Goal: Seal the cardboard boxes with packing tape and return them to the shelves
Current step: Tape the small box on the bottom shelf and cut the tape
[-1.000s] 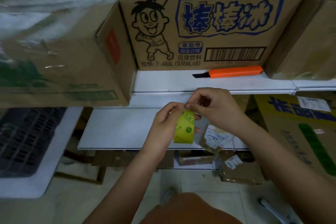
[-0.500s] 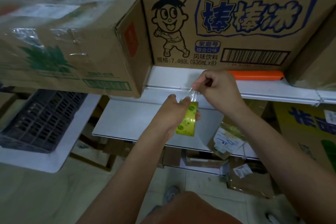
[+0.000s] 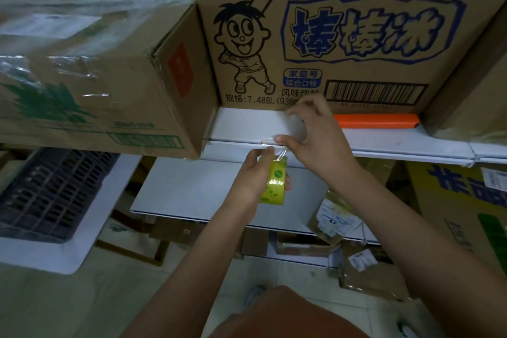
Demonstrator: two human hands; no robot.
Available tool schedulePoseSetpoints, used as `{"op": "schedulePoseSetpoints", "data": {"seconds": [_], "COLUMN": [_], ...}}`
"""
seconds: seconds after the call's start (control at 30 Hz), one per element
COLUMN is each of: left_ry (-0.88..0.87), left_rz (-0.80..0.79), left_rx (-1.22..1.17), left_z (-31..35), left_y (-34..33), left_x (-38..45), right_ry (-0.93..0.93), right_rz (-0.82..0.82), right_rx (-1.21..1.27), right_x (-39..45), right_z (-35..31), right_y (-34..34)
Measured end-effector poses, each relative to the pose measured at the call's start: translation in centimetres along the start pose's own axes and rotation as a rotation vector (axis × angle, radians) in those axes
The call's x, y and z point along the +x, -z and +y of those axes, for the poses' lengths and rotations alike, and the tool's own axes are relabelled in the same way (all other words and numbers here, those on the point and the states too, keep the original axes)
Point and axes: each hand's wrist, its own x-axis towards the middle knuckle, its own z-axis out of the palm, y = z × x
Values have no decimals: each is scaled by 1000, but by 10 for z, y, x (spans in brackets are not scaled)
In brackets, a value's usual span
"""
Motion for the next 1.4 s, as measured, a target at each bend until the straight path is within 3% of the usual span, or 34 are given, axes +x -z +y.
{"op": "schedulePoseSetpoints", "data": {"seconds": [0.17, 0.27, 0.4, 0.5, 0.57, 0.63, 0.7, 0.87, 1.1, 1.23, 1.3, 1.4], "left_ry": [51, 87, -28, -102, 39, 248, 342, 81, -290, -342, -394, -445], "left_rz": [48, 87, 156, 269, 334, 284, 179, -61, -455, -434, -435, -305], "left_rx": [-5, -9, -89, -251, -260, -200, -48, 459, 482, 653, 717, 754], "left_z": [0, 2, -13, -52, -89, -128, -161, -169, -152, -162, -172, -181], "left_y": [-6, -9, 3, 19, 27, 22, 6, -56, -95, -76, -69, -70], "left_x": [17, 25, 37, 36, 44, 51, 57, 50, 62, 54, 49, 44], "right_ry": [43, 150, 185, -143, -328, -392, -416, -393, -189, -298, -329, -335], "right_rz": [42, 180, 318, 175, -32, -217, -239, -198, -203, -181, -251, -341], "right_rx": [16, 15, -157, -298, -416, -444, -336, -257, -80, 108, 141, 120], "right_x": [-4, -29, -98, -135, -152, -166, -173, -177, -193, -204, -211, -205], "right_z": [0, 4, 40, 100, 143, 171, 182, 177, 173, 163, 162, 163], "right_y": [-4, 1, 11, 3, -15, -35, -54, -62, -50, -39, -40, -42]}}
